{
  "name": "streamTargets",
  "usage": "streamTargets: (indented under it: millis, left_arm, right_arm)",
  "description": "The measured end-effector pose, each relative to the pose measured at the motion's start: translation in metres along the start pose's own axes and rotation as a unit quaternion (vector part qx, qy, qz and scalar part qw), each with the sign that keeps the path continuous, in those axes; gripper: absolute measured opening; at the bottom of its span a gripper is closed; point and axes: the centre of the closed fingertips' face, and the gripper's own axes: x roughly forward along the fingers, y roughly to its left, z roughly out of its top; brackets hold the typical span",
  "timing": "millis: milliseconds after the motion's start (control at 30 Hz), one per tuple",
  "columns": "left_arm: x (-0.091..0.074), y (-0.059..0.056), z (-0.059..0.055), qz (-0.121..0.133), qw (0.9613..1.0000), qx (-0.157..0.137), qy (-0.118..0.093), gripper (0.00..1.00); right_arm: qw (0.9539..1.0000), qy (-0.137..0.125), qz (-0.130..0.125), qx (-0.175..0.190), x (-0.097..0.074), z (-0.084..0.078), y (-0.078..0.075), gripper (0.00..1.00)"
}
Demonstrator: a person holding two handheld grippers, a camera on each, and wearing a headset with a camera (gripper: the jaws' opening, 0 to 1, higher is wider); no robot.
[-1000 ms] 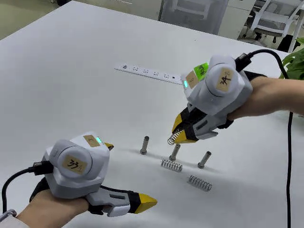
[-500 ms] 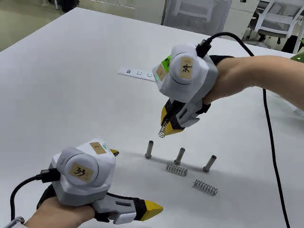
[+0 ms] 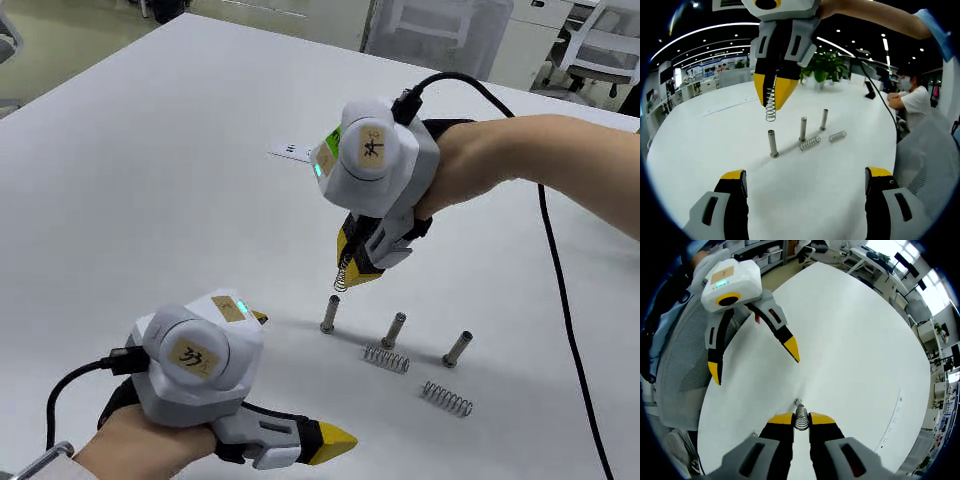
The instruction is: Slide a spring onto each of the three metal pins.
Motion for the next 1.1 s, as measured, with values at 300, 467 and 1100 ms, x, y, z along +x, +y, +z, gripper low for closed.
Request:
streamTargets:
  millis: [300,467,1100]
  left_arm:
    - [-0.001,0.001,-0.001,0.001,1.0,-0.001,0.001,1.0]
    - [-0.001,0.001,-0.001,0.001,1.0,-0.002,0.002,1.0]
    - [-0.001,-0.001,-0.003,-0.003,1.0,-0.002,0.007,1.0]
  right_arm:
    - [0.9999,0.01,0.008,-0.008,0.012,0.0,0.0,0.12]
    - [0.9998,0.012,0.013,-0.009,0.015,-0.001,0.002,0.12]
    - [0.9995,0.02,0.018,-0.014,0.02,-0.003,0.002,0.12]
